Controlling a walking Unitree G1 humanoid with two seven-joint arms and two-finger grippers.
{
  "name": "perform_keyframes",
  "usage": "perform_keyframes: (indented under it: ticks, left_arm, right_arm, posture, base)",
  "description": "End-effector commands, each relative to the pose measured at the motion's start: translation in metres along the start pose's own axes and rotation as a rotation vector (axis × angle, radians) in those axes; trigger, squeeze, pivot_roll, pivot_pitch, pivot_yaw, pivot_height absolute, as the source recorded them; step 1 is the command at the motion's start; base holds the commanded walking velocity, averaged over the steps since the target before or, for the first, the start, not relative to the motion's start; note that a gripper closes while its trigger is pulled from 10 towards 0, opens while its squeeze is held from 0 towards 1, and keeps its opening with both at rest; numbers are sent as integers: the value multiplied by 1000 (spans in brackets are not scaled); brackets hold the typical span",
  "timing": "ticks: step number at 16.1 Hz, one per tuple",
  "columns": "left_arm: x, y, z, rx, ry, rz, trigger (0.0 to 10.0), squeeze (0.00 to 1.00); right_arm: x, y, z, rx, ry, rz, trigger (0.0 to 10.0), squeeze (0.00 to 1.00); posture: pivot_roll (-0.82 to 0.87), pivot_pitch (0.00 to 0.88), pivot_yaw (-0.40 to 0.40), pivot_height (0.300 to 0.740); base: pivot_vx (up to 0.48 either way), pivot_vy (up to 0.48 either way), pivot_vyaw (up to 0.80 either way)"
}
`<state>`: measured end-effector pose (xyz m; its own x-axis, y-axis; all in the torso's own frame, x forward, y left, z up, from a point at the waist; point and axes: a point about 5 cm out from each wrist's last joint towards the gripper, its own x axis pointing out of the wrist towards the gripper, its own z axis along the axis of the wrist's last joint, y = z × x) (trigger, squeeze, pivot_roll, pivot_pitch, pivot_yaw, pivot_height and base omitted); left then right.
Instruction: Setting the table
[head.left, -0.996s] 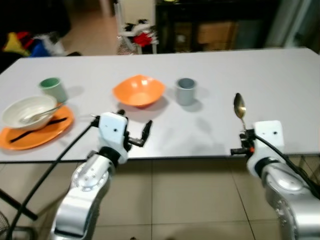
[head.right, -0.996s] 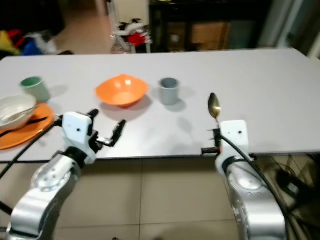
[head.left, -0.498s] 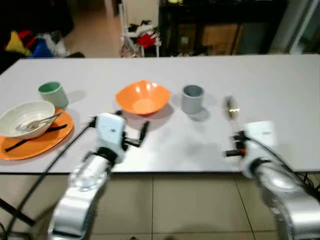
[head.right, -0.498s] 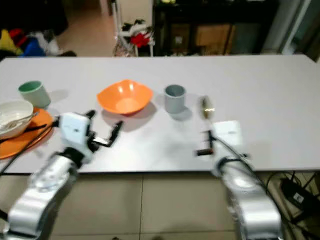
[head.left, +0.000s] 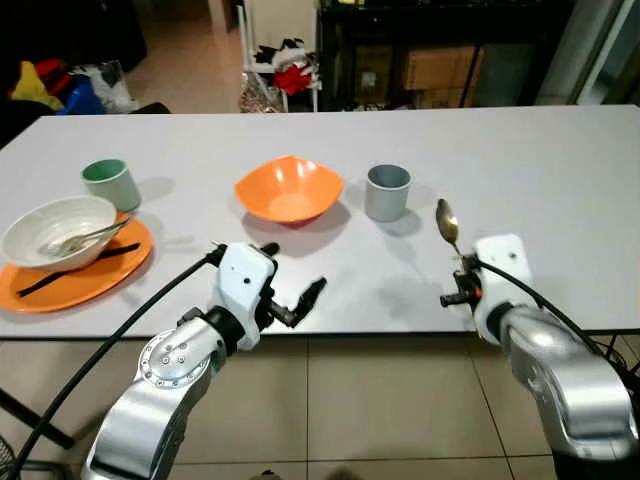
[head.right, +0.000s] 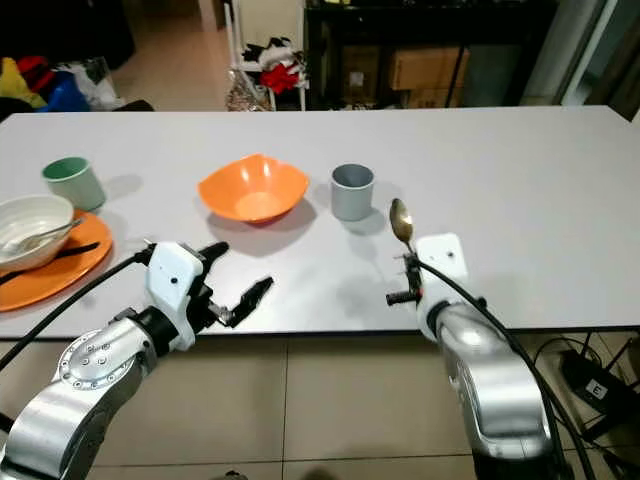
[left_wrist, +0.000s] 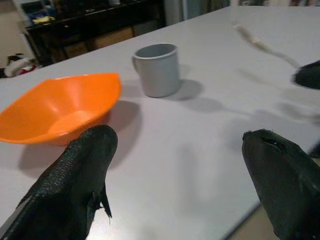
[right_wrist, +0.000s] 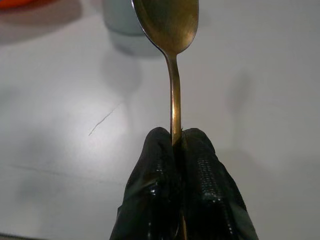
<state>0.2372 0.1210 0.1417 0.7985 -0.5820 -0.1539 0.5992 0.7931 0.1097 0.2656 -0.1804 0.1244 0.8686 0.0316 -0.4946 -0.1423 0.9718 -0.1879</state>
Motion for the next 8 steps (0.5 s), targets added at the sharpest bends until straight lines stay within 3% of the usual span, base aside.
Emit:
perform_keyframes:
  ticks: [1, 4, 8]
  left_arm:
    - [1, -4, 3, 10, 0, -41, 10000, 0]
    - [1, -5, 5, 32, 4, -82, 10000, 0]
    - [0, -8, 5, 34, 16, -120, 10000, 0]
  right_arm:
    - [7, 1, 3, -23, -4, 18, 10000, 0]
    - [41, -4, 6, -27, 46, 46, 10000, 0]
    - [68, -9, 13, -15, 83, 55, 10000, 0]
  posture:
    - [64, 0, 53, 740]
    - [75, 0, 61, 740]
    - [81, 0, 64, 740]
  base:
    - [0, 0, 0]
    - [0, 0, 0]
    - [0, 0, 0]
